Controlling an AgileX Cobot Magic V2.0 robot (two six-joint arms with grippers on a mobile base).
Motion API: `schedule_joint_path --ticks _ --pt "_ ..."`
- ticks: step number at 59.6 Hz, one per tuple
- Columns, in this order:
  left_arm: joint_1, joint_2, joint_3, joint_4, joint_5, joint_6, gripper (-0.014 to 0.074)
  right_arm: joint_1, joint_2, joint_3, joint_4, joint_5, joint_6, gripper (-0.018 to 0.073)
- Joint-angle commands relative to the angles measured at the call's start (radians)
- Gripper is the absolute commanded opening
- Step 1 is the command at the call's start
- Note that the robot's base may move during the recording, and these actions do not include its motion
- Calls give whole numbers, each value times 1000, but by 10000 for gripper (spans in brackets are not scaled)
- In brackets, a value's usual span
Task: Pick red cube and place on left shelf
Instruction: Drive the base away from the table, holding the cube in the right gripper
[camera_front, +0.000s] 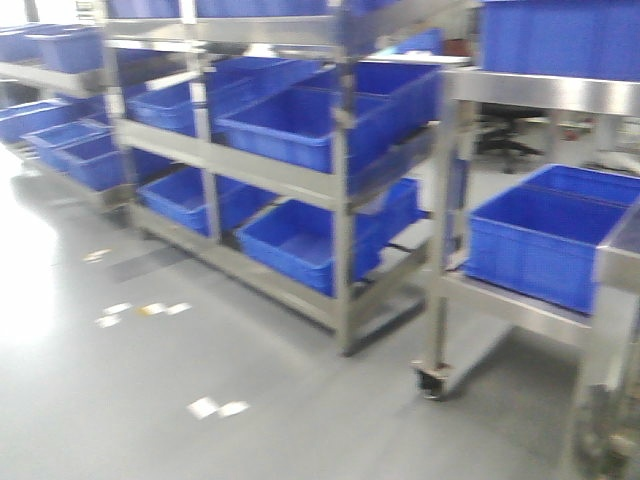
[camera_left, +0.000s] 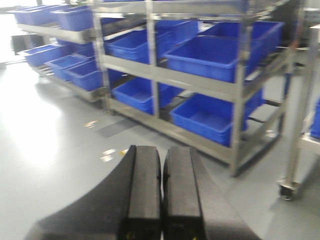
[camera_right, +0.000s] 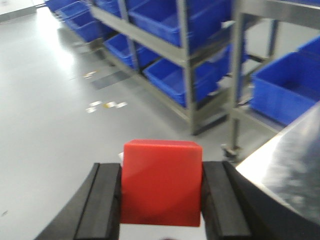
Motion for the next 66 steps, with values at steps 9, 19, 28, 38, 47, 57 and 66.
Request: schedule_joint_path --ticks 9,19,28,38,47,57,66 --pt "1 -15 25 -1 -87 -2 102 0 6 -28 -3 -83 -3 55" --pt "1 -15 25 -1 -87 -2 102 0 6 -28 -3 -83 -3 55" --pt "1 -15 25 -1 -87 -2 102 0 6 -28 -3 -83 -3 55" --pt "1 -15 25 -1 -87 -2 102 0 6 -28 -3 -83 -3 55" --pt "1 -15 25 -1 -87 -2 102 0 6 -28 -3 -83 -3 55" --pt "1 -15 25 -1 -87 -2 102 0 6 -28 -3 -83 -3 55" --pt "1 -15 25 -1 -87 -2 102 0 6 -28 -3 -83 -3 55"
